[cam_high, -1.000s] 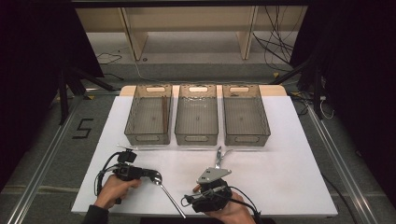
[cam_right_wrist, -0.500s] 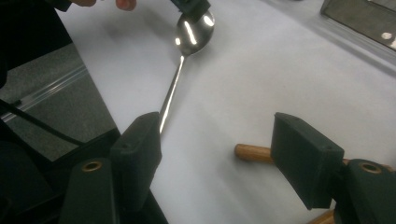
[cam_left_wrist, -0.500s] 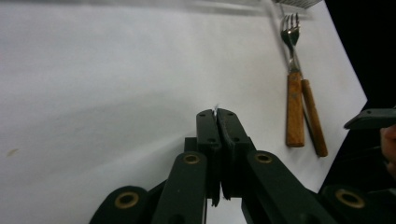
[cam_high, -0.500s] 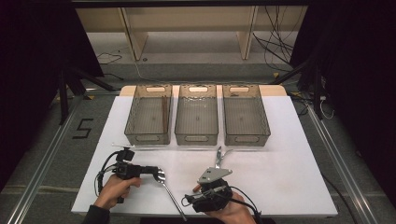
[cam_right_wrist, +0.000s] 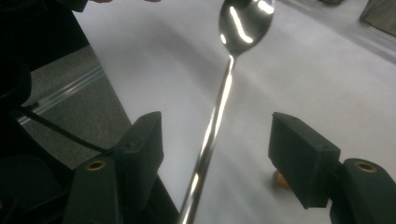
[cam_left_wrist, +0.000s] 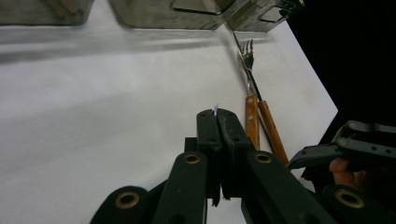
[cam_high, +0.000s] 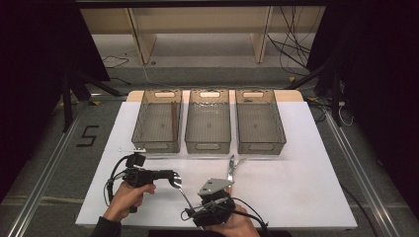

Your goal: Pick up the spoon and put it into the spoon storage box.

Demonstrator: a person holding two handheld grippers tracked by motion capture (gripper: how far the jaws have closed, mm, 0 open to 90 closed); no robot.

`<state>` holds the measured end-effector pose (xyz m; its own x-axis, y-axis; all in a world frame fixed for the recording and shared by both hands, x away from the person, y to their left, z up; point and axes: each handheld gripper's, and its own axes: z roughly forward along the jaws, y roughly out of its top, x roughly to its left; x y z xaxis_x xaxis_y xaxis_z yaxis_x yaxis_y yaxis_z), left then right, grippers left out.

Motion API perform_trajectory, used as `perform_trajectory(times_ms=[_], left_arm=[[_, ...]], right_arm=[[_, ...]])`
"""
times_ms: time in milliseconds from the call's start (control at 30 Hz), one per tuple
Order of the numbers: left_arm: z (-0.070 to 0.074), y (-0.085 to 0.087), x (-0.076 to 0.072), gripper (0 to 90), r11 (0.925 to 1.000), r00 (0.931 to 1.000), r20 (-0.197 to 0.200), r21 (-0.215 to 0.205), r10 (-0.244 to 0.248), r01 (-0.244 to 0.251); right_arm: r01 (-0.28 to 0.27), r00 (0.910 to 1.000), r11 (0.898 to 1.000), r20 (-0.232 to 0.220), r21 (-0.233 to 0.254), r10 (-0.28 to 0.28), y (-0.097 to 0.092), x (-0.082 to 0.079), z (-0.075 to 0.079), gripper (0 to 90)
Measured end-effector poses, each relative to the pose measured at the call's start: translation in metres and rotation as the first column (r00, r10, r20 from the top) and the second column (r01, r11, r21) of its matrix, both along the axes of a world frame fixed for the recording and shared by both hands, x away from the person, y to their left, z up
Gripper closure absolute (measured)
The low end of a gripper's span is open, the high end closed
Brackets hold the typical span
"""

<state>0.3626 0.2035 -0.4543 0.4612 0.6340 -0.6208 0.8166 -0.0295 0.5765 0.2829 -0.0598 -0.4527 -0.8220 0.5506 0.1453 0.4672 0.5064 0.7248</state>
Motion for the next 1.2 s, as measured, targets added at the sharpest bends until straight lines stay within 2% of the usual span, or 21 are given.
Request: perform_trajectory(times_ms=[167,433,667,800,900,967,1000,1067,1133,1200], left_arm=[[0.005,-0.008,-0.002,88.4,0.9997,0.9997,0.015,-0.011,-0.020,0.020],[0.004,-0.012,-0.003,88.4,0.9989,0.9998,0.014,-0.045,-0.015,0.016],[0.007,-0.016,-0.005,88.3,0.9982,0.9993,0.024,-0.053,-0.028,0.029],[0.006,-0.016,-0.005,88.0,0.9973,0.9990,0.027,-0.063,-0.035,0.037],[0.006,-0.015,-0.005,87.1,0.9953,0.9989,0.026,-0.088,-0.039,0.041],[0.006,-0.014,-0.005,86.4,0.9942,0.9988,0.027,-0.098,-0.041,0.043],[0.006,-0.014,-0.005,85.6,0.9932,0.9988,0.027,-0.107,-0.042,0.044],[0.005,-0.015,-0.004,78.5,0.9909,0.9983,0.028,-0.123,-0.051,0.054],[0.006,-0.015,-0.004,73.4,0.9898,0.9975,0.043,-0.129,-0.055,0.060],[0.008,-0.013,-0.005,63.8,0.9891,0.9972,0.064,-0.140,-0.039,0.047]], right_arm=[[0.026,0.9996,0.999,-0.008,-0.018,-0.026,0.009,0.004,-0.003,47.8],[0.050,0.9983,0.999,-0.028,0.002,-0.050,0.008,0.008,-0.003,63.8],[0.069,0.9971,0.998,-0.032,-0.010,-0.070,0.009,0.009,-0.005,78.3],[0.086,0.9955,0.996,-0.038,-0.010,-0.086,0.006,0.010,-0.004,82.4],[0.113,0.9928,0.994,-0.040,-0.004,-0.113,0.002,0.013,-0.004,85.1],[0.118,0.9912,0.993,-0.061,0.012,-0.117,-0.002,0.016,-0.003,85.7],[0.121,0.9910,0.993,-0.060,0.014,-0.120,-0.003,0.016,-0.002,85.8],[0.117,0.9917,0.993,-0.054,0.013,-0.117,-0.003,0.016,-0.001,86.0],[0.116,0.9920,0.993,-0.050,0.010,-0.116,-0.004,0.017,-0.001,86.1],[0.116,0.9922,0.993,-0.048,0.010,-0.115,-0.006,0.018,0.000,86.3]])
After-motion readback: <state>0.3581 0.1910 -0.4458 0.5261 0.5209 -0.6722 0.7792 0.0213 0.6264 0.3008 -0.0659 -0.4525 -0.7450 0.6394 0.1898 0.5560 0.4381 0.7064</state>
